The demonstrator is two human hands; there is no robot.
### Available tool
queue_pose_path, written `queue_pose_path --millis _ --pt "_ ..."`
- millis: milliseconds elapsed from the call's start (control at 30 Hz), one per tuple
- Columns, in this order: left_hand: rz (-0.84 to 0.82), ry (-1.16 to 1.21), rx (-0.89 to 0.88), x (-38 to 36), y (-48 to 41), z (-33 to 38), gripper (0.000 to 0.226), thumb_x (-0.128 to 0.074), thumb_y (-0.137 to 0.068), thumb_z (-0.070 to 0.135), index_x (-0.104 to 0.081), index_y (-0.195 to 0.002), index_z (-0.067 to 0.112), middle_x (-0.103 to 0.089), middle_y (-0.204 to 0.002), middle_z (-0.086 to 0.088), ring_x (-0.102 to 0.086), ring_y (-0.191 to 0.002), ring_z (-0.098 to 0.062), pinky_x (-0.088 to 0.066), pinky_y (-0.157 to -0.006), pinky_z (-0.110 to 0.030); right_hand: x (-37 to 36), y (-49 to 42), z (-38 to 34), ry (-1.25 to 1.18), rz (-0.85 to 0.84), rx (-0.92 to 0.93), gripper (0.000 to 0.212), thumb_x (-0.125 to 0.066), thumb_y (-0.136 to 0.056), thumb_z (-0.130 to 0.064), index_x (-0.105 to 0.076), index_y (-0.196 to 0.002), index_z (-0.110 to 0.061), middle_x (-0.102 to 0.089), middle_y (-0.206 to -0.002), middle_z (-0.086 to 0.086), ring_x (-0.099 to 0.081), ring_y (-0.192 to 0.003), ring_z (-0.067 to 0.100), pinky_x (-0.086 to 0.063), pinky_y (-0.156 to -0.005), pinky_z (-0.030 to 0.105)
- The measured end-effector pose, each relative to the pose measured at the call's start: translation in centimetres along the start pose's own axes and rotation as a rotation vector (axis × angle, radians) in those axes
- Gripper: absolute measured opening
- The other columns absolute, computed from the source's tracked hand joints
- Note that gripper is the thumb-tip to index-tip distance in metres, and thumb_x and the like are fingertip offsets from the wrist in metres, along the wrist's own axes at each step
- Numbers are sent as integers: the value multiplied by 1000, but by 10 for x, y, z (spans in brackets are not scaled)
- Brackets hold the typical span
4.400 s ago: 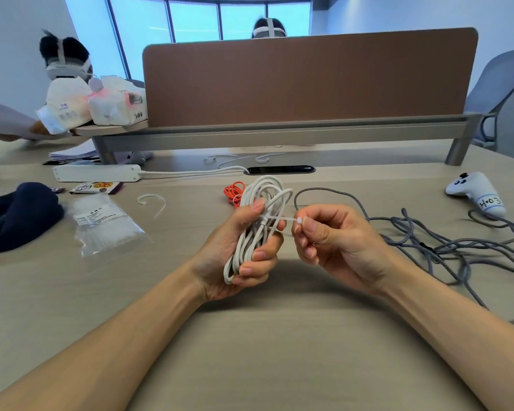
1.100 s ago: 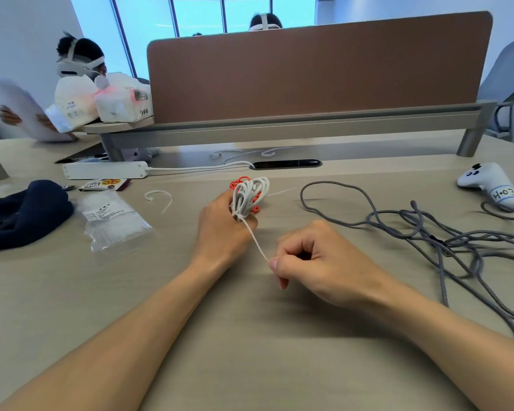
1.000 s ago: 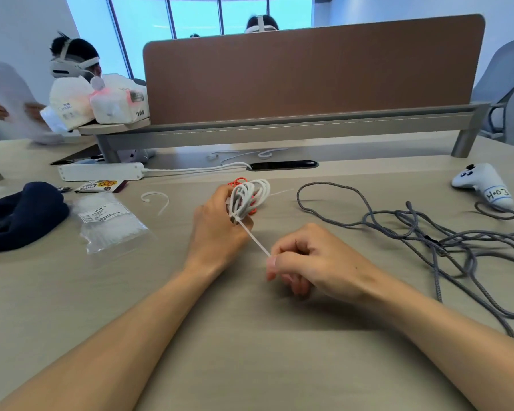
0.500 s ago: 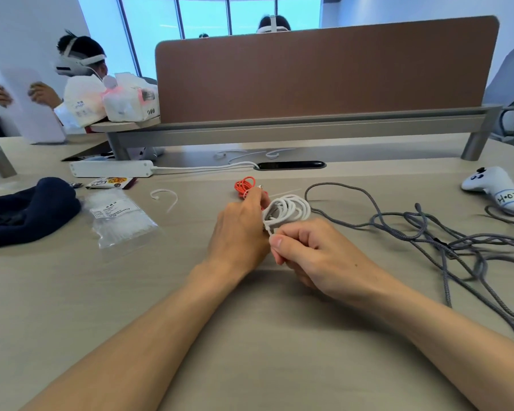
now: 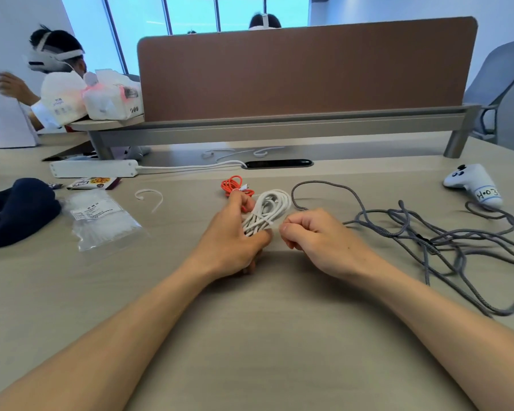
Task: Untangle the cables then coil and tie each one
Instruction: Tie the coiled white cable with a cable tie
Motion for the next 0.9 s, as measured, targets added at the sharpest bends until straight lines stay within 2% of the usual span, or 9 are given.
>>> queue_pose_path --millis 67,133,167,267,467,567,700,767,900 --pt "84 -159 -68 3 0 6 35 -67 -79 13 -35 -94 16 -56 -72 7 -51 -58 -6 -37 -55 -19 -2 0 -3 29 -3 8 37 -50 -90 -10 -42 -54 -15 -34 -50 -6 -30 -46 5 -28 -46 16" --pt "125 -179 -88 3 1 10 35 -65 -80 10 -33 -95 16 -53 -75 14 -51 -64 -8 -32 -55 -21 -5 0 -8 17 5 26 38 -50 -90 -8 -40 -54 -13 -30 -48 -9 -27 -45 6 -25 -45 18" --pt "146 -184 -89 3 1 11 36 -64 -80 8 -32 -95 16 -51 -77 15 -50 -66 -14 -30 -56 -23 -7 0 -11 7 12 40 37 -51 -89 -8 -40 -53 -11 -29 -47 -10 -26 -45 6 -24 -45 18" --pt "194 -186 -84 6 -1 11 39 -61 -79 2 -29 -98 15 -48 -79 16 -46 -69 -21 -28 -58 -24 -8 3 -20 1 32 93 37 -52 -88 -6 -39 -54 -2 -27 -47 -9 -24 -45 7 -20 -44 20" --pt "170 -146 -70 3 2 16 39 -60 -77 2 -30 -101 10 -48 -81 15 -48 -64 -1 -30 -54 -18 -8 10 -36 -7 73 206 37 -51 -87 -12 -37 -55 0 -25 -51 -5 -23 -48 7 -19 -46 24" --pt "170 -144 -75 2 1 17 36 -59 -78 3 -31 -100 9 -52 -81 9 -50 -65 -3 -34 -54 -8 -6 12 -40 -28 92 235 35 -49 -85 -15 -38 -56 2 -26 -52 -3 -23 -50 7 -19 -46 25" --pt "174 -127 -82 2 1 17 35 -60 -78 5 -34 -102 8 -56 -83 3 -53 -69 -17 -37 -55 -17 -3 13 -42 -61 123 248 35 -48 -82 -18 -39 -55 3 -26 -50 -6 -24 -48 6 -19 -45 22" --pt "155 -107 -57 2 0 15 37 -61 -77 10 -37 -104 8 -59 -85 -1 -56 -75 -24 -43 -63 -20 -2 14 -41 -84 119 253 35 -48 -82 -17 -39 -55 2 -27 -48 -8 -25 -46 6 -20 -45 20" --pt "26 -86 76 -3 -5 -8 52 -61 -63 40 -47 -105 13 -65 -93 -3 -61 -87 -24 -50 -82 -42 1 9 -29 -114 143 246 35 -49 -86 -17 -43 -55 -1 -31 -49 -8 -28 -48 5 -23 -48 20"
Point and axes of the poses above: each hand's wrist, its own y-axis away from the middle knuckle, its own x-axis out of the back of the hand, z = x × y, the point moved 9 cm from there along -y, towards the middle knuckle
